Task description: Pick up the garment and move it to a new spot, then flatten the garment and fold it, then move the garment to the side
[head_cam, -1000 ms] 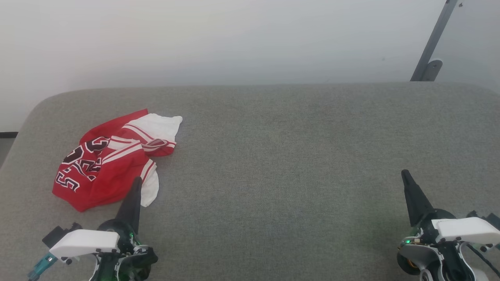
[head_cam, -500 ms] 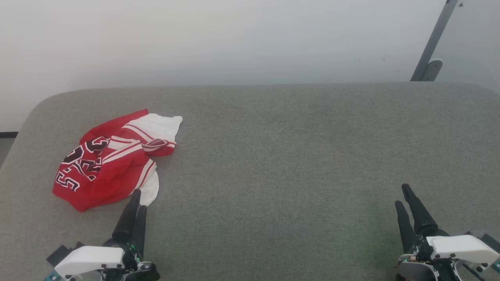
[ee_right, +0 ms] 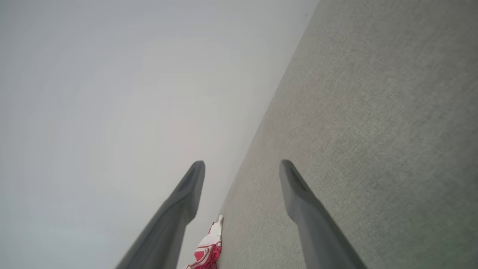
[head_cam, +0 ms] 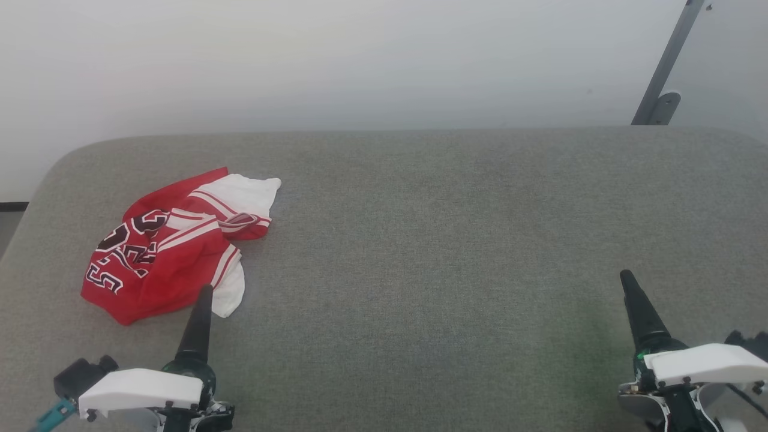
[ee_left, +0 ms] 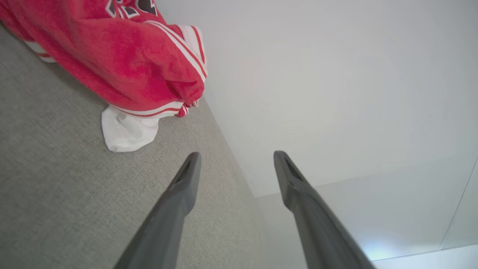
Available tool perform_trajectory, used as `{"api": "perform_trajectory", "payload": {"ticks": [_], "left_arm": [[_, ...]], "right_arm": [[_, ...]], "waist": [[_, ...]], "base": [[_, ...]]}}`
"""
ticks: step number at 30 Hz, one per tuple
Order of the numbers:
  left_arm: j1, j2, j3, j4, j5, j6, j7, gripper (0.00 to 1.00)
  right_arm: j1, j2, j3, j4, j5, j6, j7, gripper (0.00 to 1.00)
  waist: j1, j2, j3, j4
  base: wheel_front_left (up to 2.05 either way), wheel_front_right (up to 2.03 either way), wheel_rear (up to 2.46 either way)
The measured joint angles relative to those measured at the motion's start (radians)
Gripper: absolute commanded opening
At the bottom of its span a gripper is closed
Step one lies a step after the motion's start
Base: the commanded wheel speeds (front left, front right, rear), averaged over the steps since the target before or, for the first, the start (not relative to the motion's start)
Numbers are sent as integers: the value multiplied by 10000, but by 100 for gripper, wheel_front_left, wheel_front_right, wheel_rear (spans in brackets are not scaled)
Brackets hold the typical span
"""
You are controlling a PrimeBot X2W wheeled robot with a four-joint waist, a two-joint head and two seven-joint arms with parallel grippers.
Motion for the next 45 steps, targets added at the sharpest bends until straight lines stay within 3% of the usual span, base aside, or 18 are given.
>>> {"api": "perform_trajectory", "payload": {"ticks": [6,15,36,45], "left_arm": [[7,-13,17,-201,1695,4,-255,100],[116,132,-291,-462,4010,345,-621,100],[221,671,-1231,-807,6957,1124,-1298,100],[314,786,-1509,-880,7693,1306,-1519,100]], "right_arm": [[-59,-52,-23,-151,-1753,0,-226,100],[-113,-23,-190,-435,-4414,0,-617,100],[-307,-132,-105,-681,-8270,2,-1281,100],[-409,-178,-77,-614,-9501,10,-1528,100]], "waist": [[0,0,5,3],[0,0,35,6],[-1,0,109,1],[0,0,136,0]], "base": [[0,0,0],[0,0,0],[0,0,0],[0,0,0]]}}
